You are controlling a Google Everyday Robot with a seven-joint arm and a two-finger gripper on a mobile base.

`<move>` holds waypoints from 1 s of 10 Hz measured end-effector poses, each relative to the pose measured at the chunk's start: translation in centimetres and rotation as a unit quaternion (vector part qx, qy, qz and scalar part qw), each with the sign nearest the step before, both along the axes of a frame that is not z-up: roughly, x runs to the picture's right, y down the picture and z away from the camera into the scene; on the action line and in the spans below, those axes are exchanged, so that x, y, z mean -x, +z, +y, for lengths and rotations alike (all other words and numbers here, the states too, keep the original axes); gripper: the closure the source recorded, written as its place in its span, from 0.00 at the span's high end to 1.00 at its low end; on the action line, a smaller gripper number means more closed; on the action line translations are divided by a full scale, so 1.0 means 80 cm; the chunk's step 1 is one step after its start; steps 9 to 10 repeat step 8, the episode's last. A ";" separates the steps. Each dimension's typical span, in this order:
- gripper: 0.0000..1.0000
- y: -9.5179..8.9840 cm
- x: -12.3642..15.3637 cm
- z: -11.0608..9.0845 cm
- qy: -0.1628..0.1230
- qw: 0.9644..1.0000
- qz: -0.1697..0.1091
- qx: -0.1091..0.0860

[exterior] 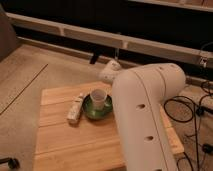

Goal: Wipe the white sponge on the table

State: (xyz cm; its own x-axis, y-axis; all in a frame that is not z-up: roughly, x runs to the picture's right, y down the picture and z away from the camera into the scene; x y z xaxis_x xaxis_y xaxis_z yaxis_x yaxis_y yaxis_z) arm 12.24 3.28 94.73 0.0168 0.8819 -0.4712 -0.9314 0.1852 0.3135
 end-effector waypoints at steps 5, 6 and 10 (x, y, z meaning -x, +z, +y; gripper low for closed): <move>0.80 -0.014 0.024 -0.054 -0.009 0.999 -0.020 -0.046; 0.80 -0.020 0.027 -0.068 -0.009 0.998 -0.024 -0.058; 0.80 -0.020 0.026 -0.067 -0.009 0.998 -0.024 -0.057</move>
